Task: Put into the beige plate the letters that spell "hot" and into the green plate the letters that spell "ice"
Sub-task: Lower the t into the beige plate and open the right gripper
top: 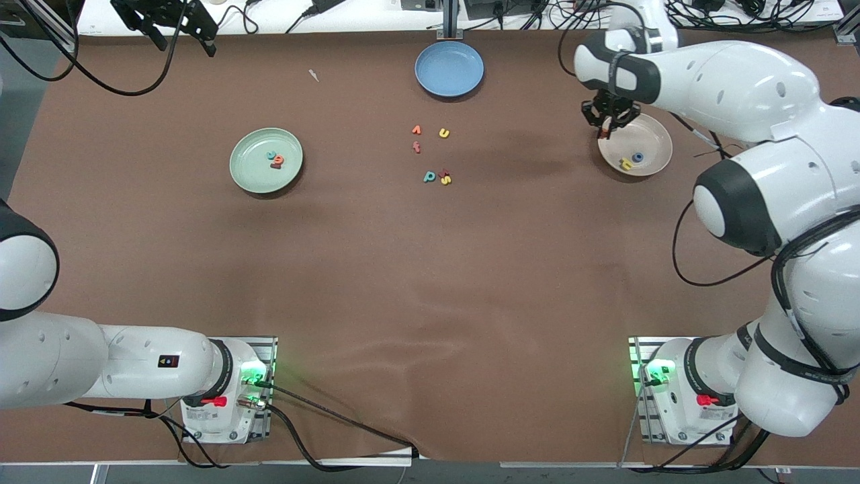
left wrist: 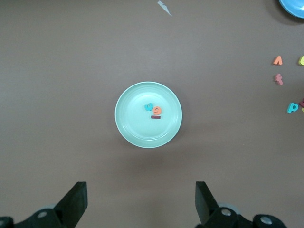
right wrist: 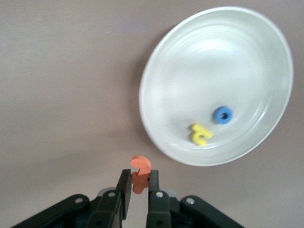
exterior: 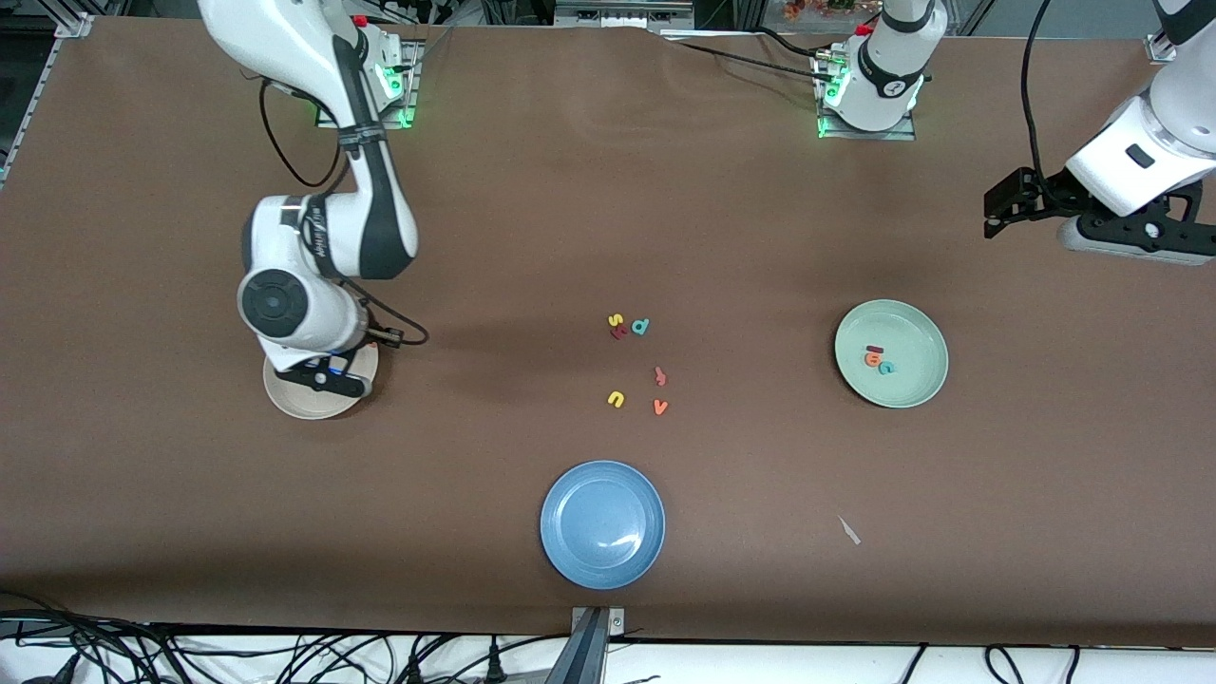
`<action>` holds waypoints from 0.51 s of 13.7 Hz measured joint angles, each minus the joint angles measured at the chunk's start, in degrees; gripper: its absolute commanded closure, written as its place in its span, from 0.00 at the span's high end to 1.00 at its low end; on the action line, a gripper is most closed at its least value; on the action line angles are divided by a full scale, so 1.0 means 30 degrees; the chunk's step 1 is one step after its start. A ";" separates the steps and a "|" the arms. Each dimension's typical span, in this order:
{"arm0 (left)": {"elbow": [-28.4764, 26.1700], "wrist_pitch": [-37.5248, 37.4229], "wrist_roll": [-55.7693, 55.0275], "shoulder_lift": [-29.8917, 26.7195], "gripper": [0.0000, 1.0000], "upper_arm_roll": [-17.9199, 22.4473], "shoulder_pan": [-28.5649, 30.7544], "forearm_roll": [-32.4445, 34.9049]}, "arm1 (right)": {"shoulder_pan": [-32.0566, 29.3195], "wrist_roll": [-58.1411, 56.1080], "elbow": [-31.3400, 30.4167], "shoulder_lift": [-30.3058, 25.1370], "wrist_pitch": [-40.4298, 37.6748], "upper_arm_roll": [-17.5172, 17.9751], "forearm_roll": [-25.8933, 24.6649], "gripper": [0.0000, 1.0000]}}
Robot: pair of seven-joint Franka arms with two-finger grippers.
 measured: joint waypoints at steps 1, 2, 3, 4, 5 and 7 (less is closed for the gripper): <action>0.0002 -0.0012 -0.0001 0.0000 1.00 -0.0116 -0.0021 0.0000 | -0.0007 -0.0985 -0.0713 -0.0215 0.0558 -0.0428 0.0000 0.00; 0.0004 -0.0029 -0.0030 0.0000 1.00 -0.0165 -0.0027 0.0000 | -0.0015 -0.1977 -0.1332 -0.0358 0.1112 -0.0821 0.0000 0.00; 0.0006 -0.0053 -0.0031 0.0000 1.00 -0.0147 -0.0015 0.0000 | -0.0029 -0.2923 -0.1888 -0.0438 0.1702 -0.1182 0.0001 0.00; 0.0008 -0.0085 -0.0031 0.0000 1.00 -0.0118 0.0002 0.0000 | -0.0047 -0.3678 -0.2342 -0.0457 0.2329 -0.1466 0.0002 0.00; 0.0009 -0.0109 -0.0031 0.0000 1.00 -0.0110 0.0026 0.0000 | -0.0083 -0.4200 -0.2780 -0.0459 0.3143 -0.1615 0.0003 0.04; 0.0012 -0.0126 -0.0031 0.0000 1.00 -0.0114 0.0042 0.0000 | -0.0183 -0.4723 -0.3409 -0.0431 0.4628 -0.1642 0.0054 0.79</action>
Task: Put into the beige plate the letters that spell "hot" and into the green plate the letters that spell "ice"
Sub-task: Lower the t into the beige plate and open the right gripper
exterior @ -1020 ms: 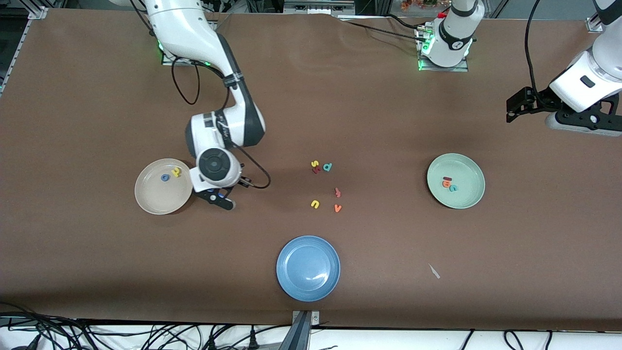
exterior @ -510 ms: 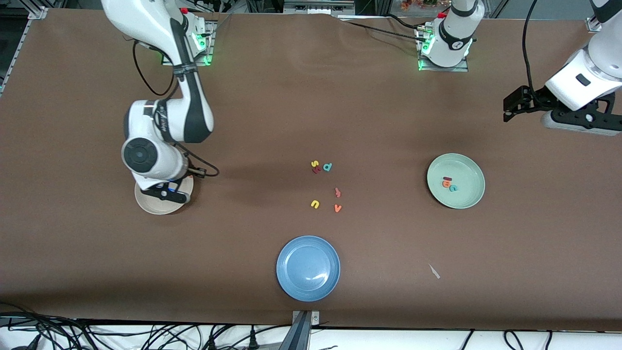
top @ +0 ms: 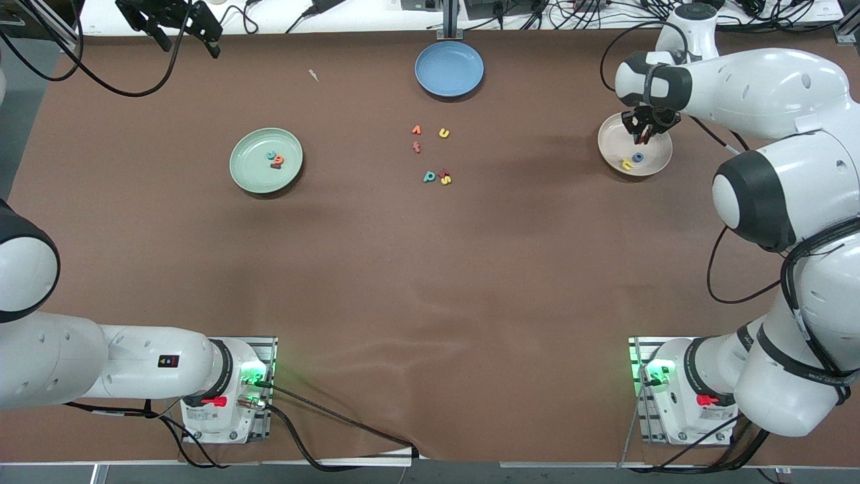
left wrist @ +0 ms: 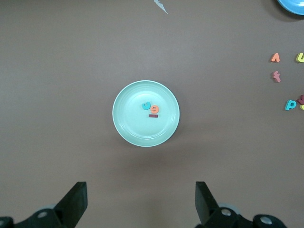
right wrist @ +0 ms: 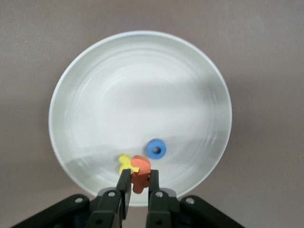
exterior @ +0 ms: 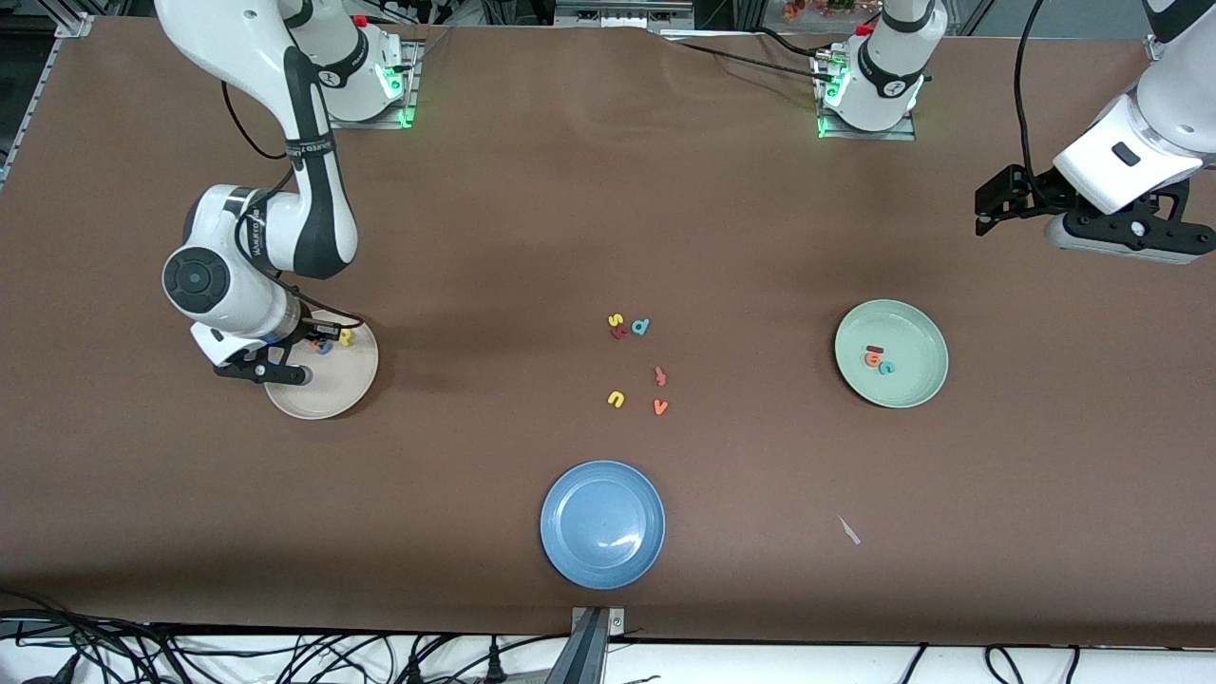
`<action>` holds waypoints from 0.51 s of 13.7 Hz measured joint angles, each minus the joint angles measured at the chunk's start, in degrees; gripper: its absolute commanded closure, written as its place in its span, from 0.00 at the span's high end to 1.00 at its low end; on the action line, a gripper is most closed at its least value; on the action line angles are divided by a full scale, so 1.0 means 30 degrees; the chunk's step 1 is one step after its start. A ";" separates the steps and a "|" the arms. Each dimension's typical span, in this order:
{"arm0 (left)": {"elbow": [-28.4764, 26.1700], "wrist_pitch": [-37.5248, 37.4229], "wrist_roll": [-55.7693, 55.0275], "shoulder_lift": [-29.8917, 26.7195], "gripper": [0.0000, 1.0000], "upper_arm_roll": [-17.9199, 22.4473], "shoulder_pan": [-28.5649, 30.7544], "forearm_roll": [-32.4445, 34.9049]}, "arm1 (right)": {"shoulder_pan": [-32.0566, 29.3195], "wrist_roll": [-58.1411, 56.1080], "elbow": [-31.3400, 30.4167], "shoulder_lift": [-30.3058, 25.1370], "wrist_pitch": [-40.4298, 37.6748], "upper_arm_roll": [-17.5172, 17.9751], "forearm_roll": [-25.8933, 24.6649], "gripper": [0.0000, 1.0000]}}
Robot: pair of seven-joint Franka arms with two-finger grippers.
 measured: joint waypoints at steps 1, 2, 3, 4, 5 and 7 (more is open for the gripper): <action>0.0001 -0.0004 0.0000 0.0000 1.00 -0.0009 -0.0001 0.0000 | -0.0094 -0.0109 -0.0112 0.0032 0.0313 0.0003 0.0367 1.00; 0.0001 -0.0010 0.0000 0.0000 1.00 -0.0017 0.0000 0.0000 | -0.0194 -0.0270 -0.0119 0.0038 0.0432 0.0003 0.1056 1.00; 0.0001 -0.0022 0.0000 0.0000 1.00 -0.0022 -0.0001 0.0000 | -0.0253 -0.0379 -0.0078 0.0028 0.0461 0.0003 0.1526 1.00; 0.0002 -0.0027 0.0000 0.0000 1.00 -0.0025 -0.0001 0.0000 | -0.0269 -0.0391 0.0025 0.0023 0.0464 0.0003 0.1720 1.00; 0.0005 -0.0048 0.0000 0.0000 1.00 -0.0029 -0.0002 0.0000 | -0.0265 -0.0391 0.0194 0.0015 0.0442 0.0024 0.1836 1.00; 0.0015 -0.0122 0.0000 0.0000 1.00 -0.0033 -0.0002 0.0000 | -0.0243 -0.0034 0.0848 0.0005 -0.0187 0.0098 0.2005 1.00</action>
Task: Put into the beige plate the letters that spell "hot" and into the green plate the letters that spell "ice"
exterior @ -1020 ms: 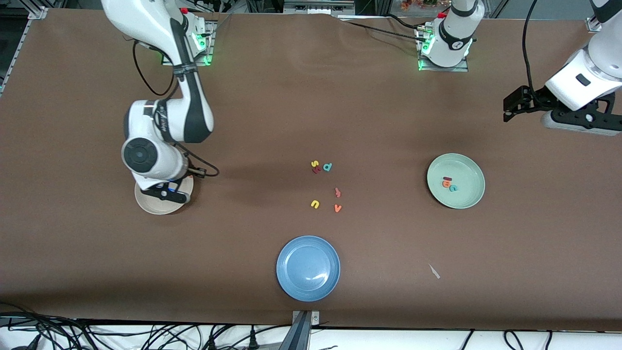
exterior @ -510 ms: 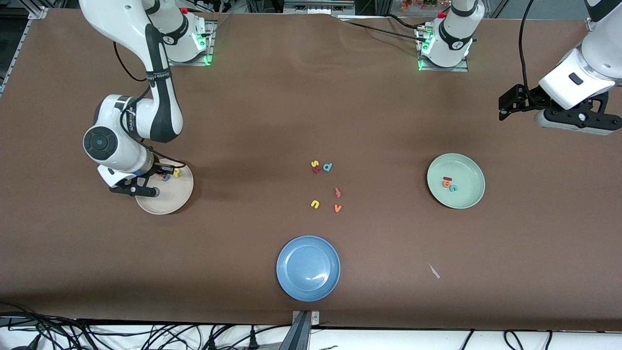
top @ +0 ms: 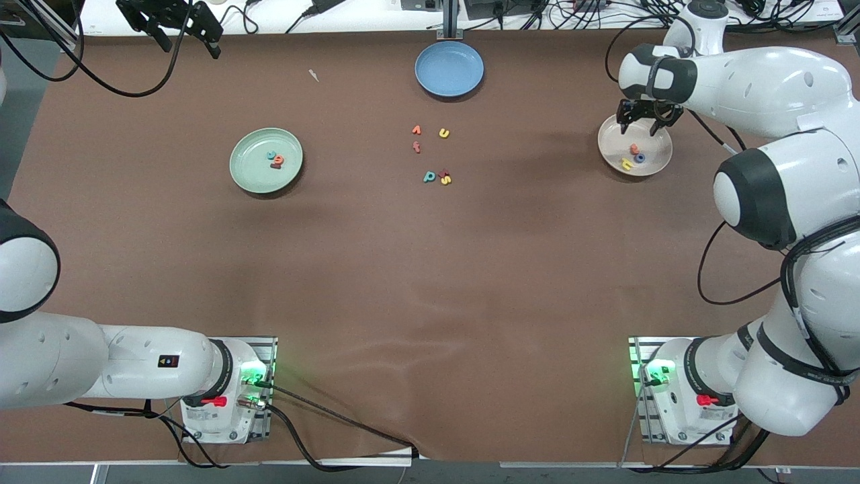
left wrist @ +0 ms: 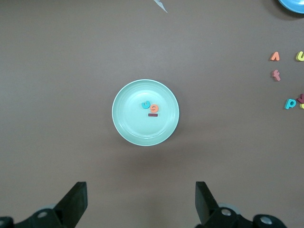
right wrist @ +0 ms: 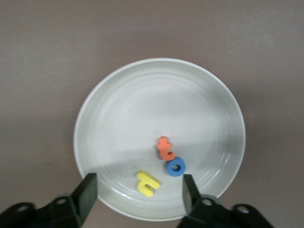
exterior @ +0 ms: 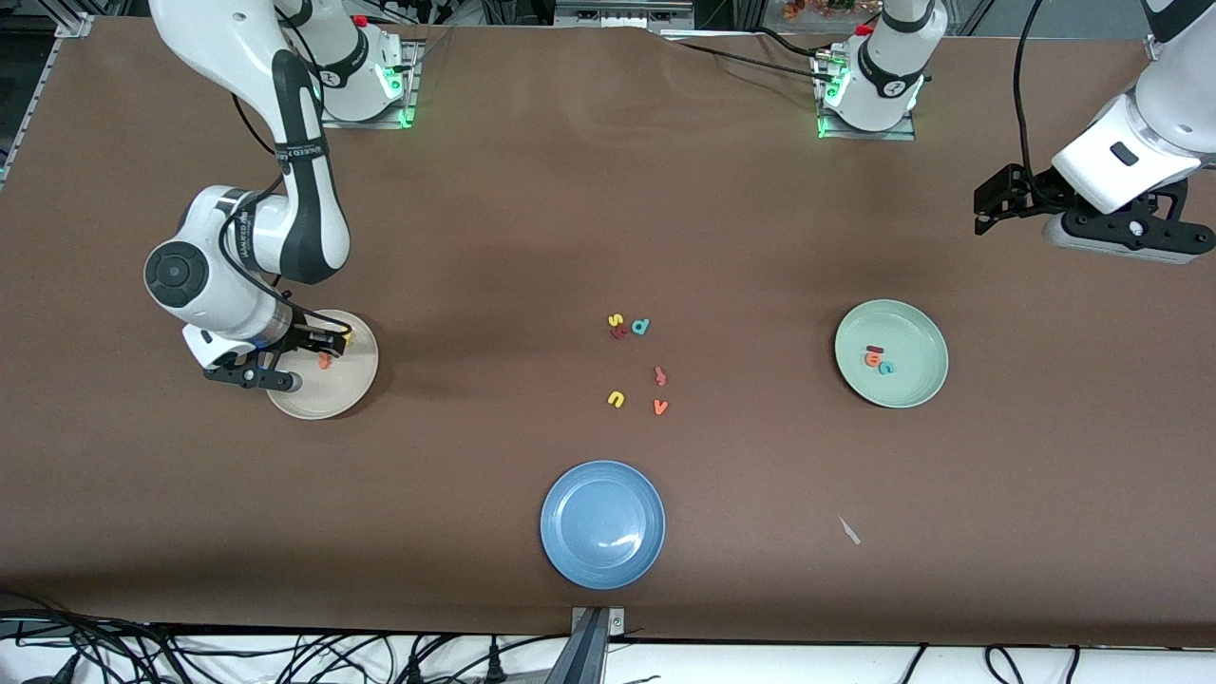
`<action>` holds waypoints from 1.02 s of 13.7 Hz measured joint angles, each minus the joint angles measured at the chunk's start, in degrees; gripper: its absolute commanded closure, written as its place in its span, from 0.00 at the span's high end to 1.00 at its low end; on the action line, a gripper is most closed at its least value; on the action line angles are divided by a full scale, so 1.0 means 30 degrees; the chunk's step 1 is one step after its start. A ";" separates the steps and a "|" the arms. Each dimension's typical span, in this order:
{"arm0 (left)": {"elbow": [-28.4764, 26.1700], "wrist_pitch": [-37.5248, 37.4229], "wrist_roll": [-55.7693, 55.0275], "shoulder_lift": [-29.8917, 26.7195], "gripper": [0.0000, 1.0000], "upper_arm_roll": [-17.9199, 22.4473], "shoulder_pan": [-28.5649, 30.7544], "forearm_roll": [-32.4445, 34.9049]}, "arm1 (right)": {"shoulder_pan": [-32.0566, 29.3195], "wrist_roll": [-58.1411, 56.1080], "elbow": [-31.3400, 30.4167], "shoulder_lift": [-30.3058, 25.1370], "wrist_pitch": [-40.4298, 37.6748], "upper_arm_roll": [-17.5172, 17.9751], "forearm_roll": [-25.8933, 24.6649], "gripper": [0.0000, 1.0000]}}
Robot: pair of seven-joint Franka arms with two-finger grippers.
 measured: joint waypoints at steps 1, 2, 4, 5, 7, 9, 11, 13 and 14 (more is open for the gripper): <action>0.0001 -0.0026 0.0000 0.0000 1.00 -0.0002 0.0000 0.0000 | 0.0020 0.0522 0.0479 -0.0003 -0.0716 0.0034 0.0020 1.00; 0.0004 -0.0047 0.0000 0.0000 1.00 -0.0010 -0.0001 0.0000 | 0.0035 0.1142 0.1017 -0.0012 -0.1552 0.0114 0.0033 1.00; 0.0013 -0.0063 0.0000 0.0000 1.00 -0.0022 -0.0005 0.0000 | 0.0092 0.2677 0.1951 -0.0014 -0.3012 0.0360 0.0045 1.00; 0.0018 -0.0067 0.0000 0.0000 1.00 -0.0030 -0.0005 0.0000 | 0.0141 0.3396 0.2250 -0.0013 -0.3504 0.0422 0.0045 1.00; 0.0026 -0.0072 0.0000 0.0000 1.00 -0.0085 -0.0020 0.0000 | 0.0207 0.4166 0.2681 -0.0011 -0.4362 0.0489 0.0045 1.00; 0.0033 -0.0197 0.0000 0.0000 1.00 -0.0091 -0.0026 0.0000 | 0.0261 0.4376 0.3034 -0.0010 -0.4967 0.0518 0.0043 1.00; 0.0042 -0.0572 0.0000 -0.0001 1.00 -0.0091 -0.0026 0.0000 | -0.0179 0.4404 0.3284 -0.0032 -0.5223 0.0991 -0.0207 1.00; 0.0055 -0.0727 0.0000 -0.0002 1.00 -0.0091 -0.0026 0.0000 | -0.2504 0.4531 0.3508 -0.0314 -0.5264 0.3542 -0.1971 1.00; 0.0063 -0.0748 0.0000 -0.0004 1.00 -0.0091 -0.0026 0.0000 | -0.4584 0.4655 0.3568 -0.0649 -0.5274 0.5732 -0.3184 1.00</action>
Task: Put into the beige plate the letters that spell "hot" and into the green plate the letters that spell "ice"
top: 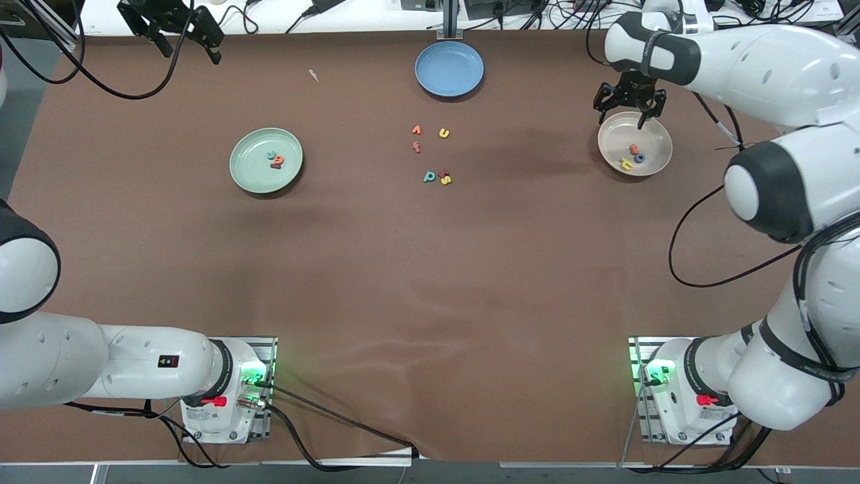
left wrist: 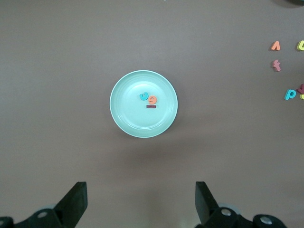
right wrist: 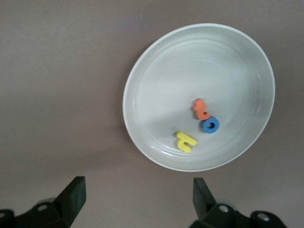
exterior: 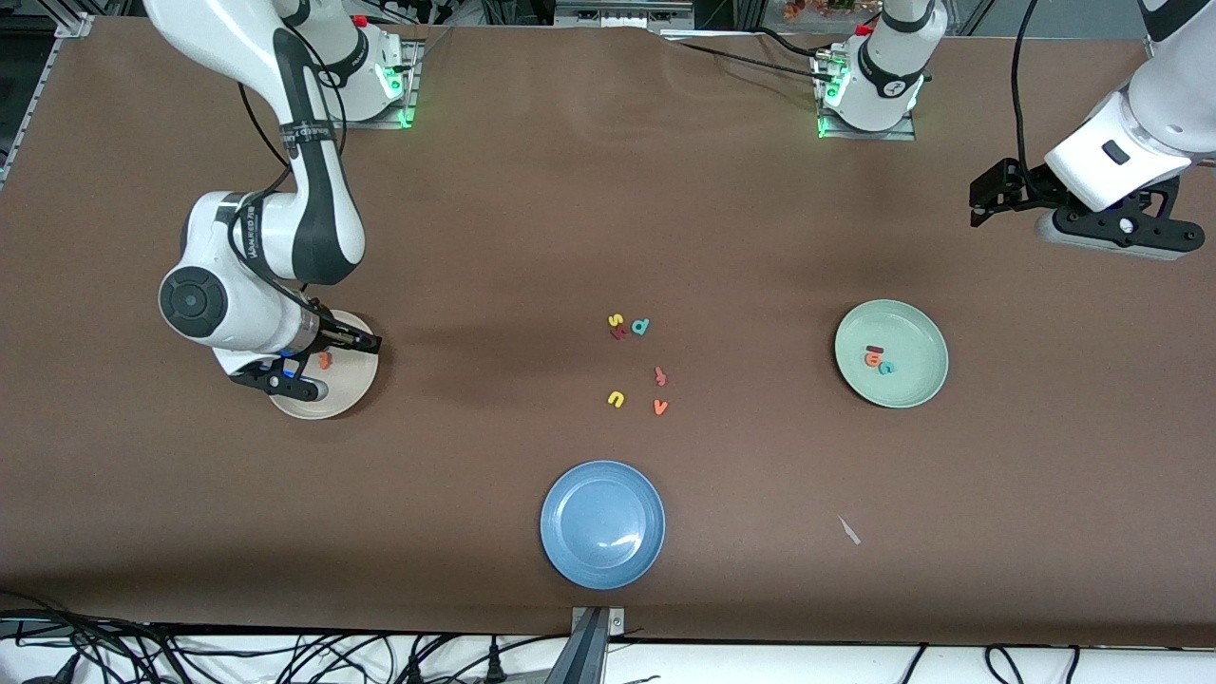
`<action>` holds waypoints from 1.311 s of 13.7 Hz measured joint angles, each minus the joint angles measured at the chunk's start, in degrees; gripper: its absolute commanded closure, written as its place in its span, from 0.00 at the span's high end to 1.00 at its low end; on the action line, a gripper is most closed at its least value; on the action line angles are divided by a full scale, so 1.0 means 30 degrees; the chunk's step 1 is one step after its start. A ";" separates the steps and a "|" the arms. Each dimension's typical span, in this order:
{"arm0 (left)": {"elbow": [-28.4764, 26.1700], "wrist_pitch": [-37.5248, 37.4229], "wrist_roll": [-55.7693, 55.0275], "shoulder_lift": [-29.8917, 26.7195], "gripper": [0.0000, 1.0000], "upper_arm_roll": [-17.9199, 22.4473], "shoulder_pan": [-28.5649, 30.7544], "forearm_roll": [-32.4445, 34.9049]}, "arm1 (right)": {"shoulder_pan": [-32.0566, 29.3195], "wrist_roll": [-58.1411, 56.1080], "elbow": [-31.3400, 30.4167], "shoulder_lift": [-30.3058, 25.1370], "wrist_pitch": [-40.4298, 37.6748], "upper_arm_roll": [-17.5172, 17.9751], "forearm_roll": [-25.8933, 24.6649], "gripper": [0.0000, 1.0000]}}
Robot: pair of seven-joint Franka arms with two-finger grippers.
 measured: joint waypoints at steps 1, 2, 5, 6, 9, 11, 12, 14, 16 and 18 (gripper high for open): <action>0.0008 -0.0008 0.0000 -0.0002 1.00 -0.0002 -0.0002 0.0000 | -0.2154 0.0037 0.0016 -0.0394 -0.0015 0.2161 -0.1109 1.00; 0.0011 -0.0010 0.0000 -0.0003 1.00 -0.0007 -0.0003 0.0000 | -0.4070 0.0041 0.0027 -0.0817 -0.0047 0.3957 -0.1984 1.00; 0.0027 -0.0012 0.0000 -0.0004 1.00 -0.0019 -0.0027 0.0000 | -0.7390 -0.0405 0.0039 -0.2371 -0.0717 0.6520 -0.3147 1.00; 0.0060 -0.0012 0.0000 -0.0002 1.00 -0.0025 -0.0039 0.0000 | -0.7892 -0.0777 -0.0004 -0.2962 -0.1010 0.6877 -0.3434 1.00; 0.0296 -0.0013 0.0000 -0.0013 1.00 -0.0035 -0.0059 0.0000 | -0.9358 -0.1625 -0.0099 -0.4908 -0.2851 0.8127 -0.4153 1.00; 0.0356 -0.0016 0.0000 -0.0015 1.00 -0.0211 -0.0071 0.0000 | -0.9796 -0.1921 -0.0104 -0.6349 -0.4359 0.8384 -0.4347 1.00; 0.0367 -0.0017 0.0000 -0.0016 1.00 -0.0309 -0.0077 0.0000 | -0.9884 -0.2147 -0.0101 -0.7087 -0.5104 0.8416 -0.4354 1.00; 0.0379 -0.0023 0.0000 -0.0016 1.00 -0.0402 -0.0080 0.0000 | -0.9963 -0.2616 -0.0063 -0.8505 -0.6686 0.8460 -0.4354 1.00; 0.0385 -0.0024 0.0000 -0.0016 1.00 -0.0402 -0.0079 0.0000 | -1.0034 -0.3017 0.0376 -0.9372 -0.8081 0.8487 -0.4355 1.00; 0.0429 -0.0025 0.0000 -0.0015 1.00 -0.0402 -0.0079 0.0000 | -1.0085 -0.3502 0.1049 -0.9615 -0.8995 0.8486 -0.4357 1.00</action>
